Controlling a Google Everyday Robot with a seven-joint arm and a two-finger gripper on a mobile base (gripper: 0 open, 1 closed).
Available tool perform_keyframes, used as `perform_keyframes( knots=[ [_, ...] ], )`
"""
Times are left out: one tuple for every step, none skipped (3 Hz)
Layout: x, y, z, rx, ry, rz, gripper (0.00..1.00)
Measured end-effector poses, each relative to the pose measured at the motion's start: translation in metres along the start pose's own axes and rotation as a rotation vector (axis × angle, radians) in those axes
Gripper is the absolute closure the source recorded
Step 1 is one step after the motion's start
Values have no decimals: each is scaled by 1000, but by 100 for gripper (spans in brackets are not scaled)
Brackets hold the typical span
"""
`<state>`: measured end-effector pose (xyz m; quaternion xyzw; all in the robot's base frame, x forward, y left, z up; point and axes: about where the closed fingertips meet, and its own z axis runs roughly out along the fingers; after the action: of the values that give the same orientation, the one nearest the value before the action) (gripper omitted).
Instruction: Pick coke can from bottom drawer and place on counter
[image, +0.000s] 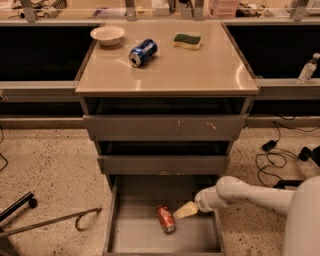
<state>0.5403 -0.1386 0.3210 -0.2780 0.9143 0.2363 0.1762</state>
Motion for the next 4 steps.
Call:
perform_keyframes(
  knots=[
    [14,-7,53,53,24,20,0],
    [31,-4,101,121,64,73,0],
    [23,-12,127,184,28,104,0],
    [23,-12,128,183,28,104,0]
  ],
)
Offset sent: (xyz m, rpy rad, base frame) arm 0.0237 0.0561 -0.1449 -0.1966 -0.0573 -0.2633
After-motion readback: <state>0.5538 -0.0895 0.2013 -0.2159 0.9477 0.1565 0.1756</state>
